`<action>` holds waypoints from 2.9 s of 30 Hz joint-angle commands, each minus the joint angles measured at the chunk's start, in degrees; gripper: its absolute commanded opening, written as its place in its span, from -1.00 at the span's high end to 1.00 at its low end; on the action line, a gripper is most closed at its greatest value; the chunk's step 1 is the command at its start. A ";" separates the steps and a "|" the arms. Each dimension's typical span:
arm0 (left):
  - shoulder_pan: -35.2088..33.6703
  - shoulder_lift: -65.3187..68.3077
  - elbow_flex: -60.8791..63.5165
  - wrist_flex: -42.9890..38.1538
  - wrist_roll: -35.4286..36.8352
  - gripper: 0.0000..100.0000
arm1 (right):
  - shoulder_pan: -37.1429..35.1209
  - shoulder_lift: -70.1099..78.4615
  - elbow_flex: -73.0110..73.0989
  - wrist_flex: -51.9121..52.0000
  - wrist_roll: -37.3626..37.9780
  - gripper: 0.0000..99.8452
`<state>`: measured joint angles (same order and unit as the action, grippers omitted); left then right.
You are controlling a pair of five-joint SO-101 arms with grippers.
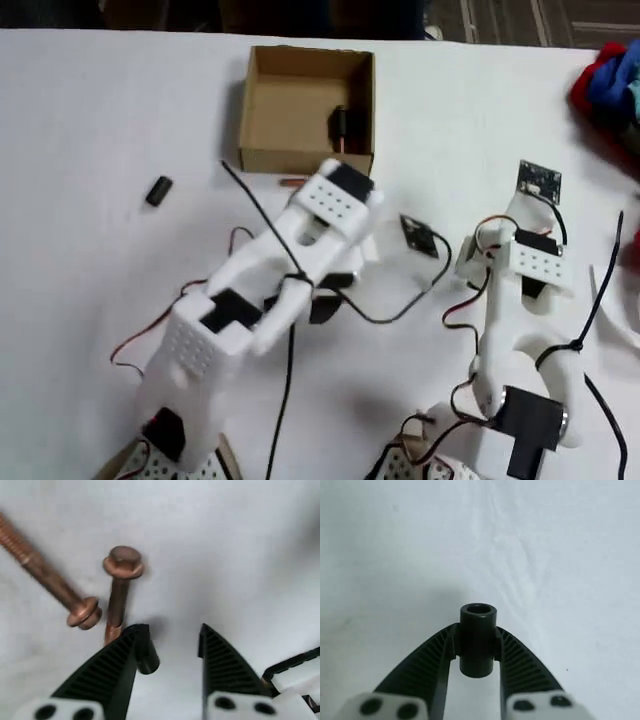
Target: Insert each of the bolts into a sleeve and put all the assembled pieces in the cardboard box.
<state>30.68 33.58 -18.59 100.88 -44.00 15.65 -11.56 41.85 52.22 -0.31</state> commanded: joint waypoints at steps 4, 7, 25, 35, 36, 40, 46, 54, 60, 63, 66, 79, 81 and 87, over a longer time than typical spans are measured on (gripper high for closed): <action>0.53 -1.93 0.04 -2.46 0.35 0.64 | 2.51 0.66 -3.25 -0.57 -0.53 0.95; 0.53 -1.93 0.04 -4.57 0.35 0.64 | 2.68 0.66 -3.25 -0.57 -0.53 0.95; 0.09 10.20 -3.47 -12.66 0.44 0.66 | 2.86 0.57 -3.34 -0.57 -0.53 0.95; 0.09 11.43 -14.81 -3.96 1.05 0.95 | 2.86 0.57 -3.34 -0.57 -0.70 0.95; 0.09 11.43 -17.01 -2.11 1.05 0.95 | 2.86 0.57 -3.34 -0.57 -0.79 0.95; -1.85 10.37 -23.96 1.49 5.19 0.95 | 2.86 0.57 -3.34 -0.57 -0.97 0.95; -9.14 2.81 -28.00 1.41 18.99 0.95 | 2.33 0.57 -2.99 -0.66 -0.97 0.95; -20.48 -15.03 -27.91 1.41 29.80 0.95 | -1.10 -0.84 -1.67 -0.40 -0.62 0.95; -24.97 -23.38 -27.91 -0.44 31.21 0.95 | -6.90 -13.32 5.98 -2.86 -0.53 0.95; -27.60 -25.76 -27.91 -2.90 37.89 0.95 | -17.19 -23.96 7.65 -1.80 2.73 0.95; -28.40 -26.55 -27.91 -2.55 41.85 0.95 | -26.86 -33.01 7.74 -3.03 6.42 0.95; -30.15 -46.15 -7.60 -5.63 44.13 0.95 | -30.55 -35.65 7.82 -9.19 14.42 0.95; -29.98 -54.77 4.18 -12.31 44.13 0.95 | -29.93 -35.65 8.18 -9.10 14.42 0.95; -30.15 -80.26 40.31 -37.45 42.73 0.95 | -30.11 -36.09 8.97 -8.13 14.42 0.95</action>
<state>1.05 -33.49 5.58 76.18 -0.22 -14.95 -45.23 51.25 44.04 13.76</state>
